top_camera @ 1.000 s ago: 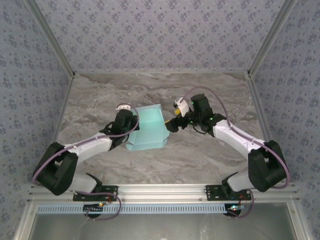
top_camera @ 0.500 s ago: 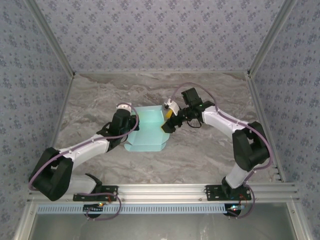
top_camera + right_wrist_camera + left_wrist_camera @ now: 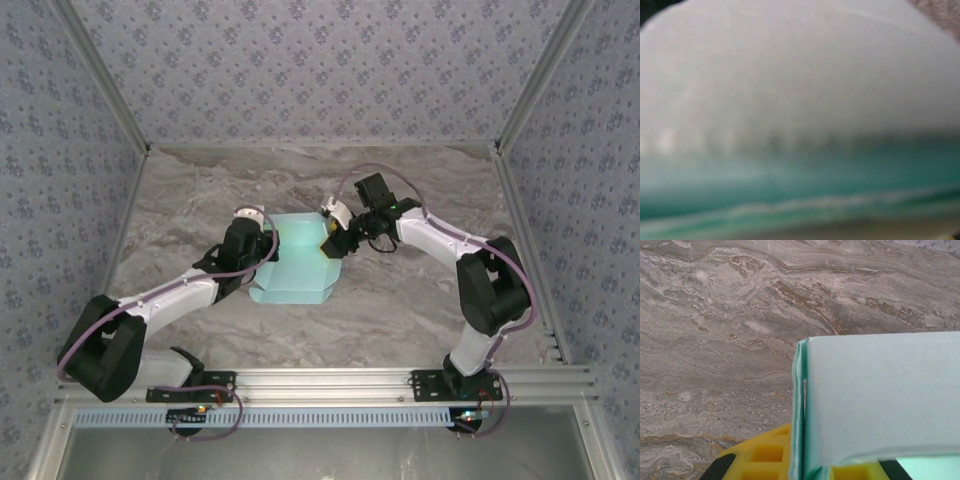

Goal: Fold the paper box

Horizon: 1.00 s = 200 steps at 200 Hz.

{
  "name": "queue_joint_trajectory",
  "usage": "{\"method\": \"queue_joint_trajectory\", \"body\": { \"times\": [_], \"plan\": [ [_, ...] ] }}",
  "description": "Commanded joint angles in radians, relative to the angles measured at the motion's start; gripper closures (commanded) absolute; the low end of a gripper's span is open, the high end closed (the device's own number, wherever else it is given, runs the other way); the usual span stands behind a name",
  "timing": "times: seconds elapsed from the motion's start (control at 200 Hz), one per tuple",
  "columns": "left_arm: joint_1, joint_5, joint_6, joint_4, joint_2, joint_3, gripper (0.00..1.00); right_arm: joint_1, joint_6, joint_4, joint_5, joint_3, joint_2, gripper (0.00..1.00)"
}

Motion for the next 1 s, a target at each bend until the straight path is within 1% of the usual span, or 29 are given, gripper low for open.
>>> {"method": "queue_joint_trajectory", "body": {
  "times": [0.0, 0.09, 0.185, 0.31, 0.385, 0.43, 0.465, 0.515, 0.565, 0.62, 0.715, 0.849, 0.879, 0.914, 0.994],
  "plan": [
    [0.001, 0.007, -0.001, 0.021, -0.02, 0.0, 1.0, 0.024, 0.091, 0.115, 0.113, -0.067, -0.022, 0.61],
    [0.0, 0.003, -0.007, 0.017, -0.017, 0.003, 1.0, 0.055, 0.182, 0.193, 0.232, -0.106, -0.044, 0.64],
    [0.001, 0.001, -0.012, 0.014, -0.015, 0.008, 1.0, 0.112, 0.282, 0.287, 0.44, -0.155, -0.067, 0.64],
    [0.001, -0.001, -0.015, 0.005, -0.009, 0.014, 1.0, 0.152, 0.367, 0.382, 0.558, -0.218, -0.099, 0.64],
    [0.0, -0.001, -0.017, 0.004, -0.008, 0.015, 1.0, 0.161, 0.367, 0.389, 0.555, -0.23, -0.11, 0.63],
    [0.0, -0.001, -0.011, 0.004, -0.007, 0.016, 1.0, 0.16, 0.358, 0.384, 0.537, -0.23, -0.114, 0.6],
    [0.001, 0.001, -0.004, 0.003, -0.004, 0.018, 1.0, 0.158, 0.347, 0.378, 0.508, -0.231, -0.124, 0.54],
    [0.0, -0.004, 0.009, -0.001, 0.003, 0.023, 1.0, 0.155, 0.345, 0.376, 0.476, -0.241, -0.144, 0.42],
    [0.001, -0.01, 0.021, -0.006, 0.009, 0.026, 1.0, 0.138, 0.354, 0.385, 0.405, -0.257, -0.171, 0.32],
    [0.003, -0.016, 0.034, -0.006, 0.01, 0.026, 1.0, 0.12, 0.377, 0.394, 0.348, -0.278, -0.211, 0.25],
    [0.012, -0.014, 0.054, -0.001, 0.005, 0.023, 1.0, 0.086, 0.392, 0.38, 0.248, -0.306, -0.282, 0.19],
    [0.031, 0.053, 0.118, -0.021, 0.01, 0.052, 1.0, 0.056, 0.379, 0.303, 0.122, -0.322, -0.398, 0.14],
    [0.035, 0.073, 0.138, -0.038, 0.017, 0.068, 1.0, 0.049, 0.379, 0.29, 0.117, -0.327, -0.422, 0.13],
    [0.04, 0.096, 0.161, -0.064, 0.027, 0.087, 1.0, 0.044, 0.391, 0.282, 0.141, -0.333, -0.452, 0.13],
    [0.048, 0.145, 0.224, -0.137, 0.053, 0.142, 1.0, 0.008, 0.464, 0.276, 0.29, -0.353, -0.52, 0.11]
  ]
}}
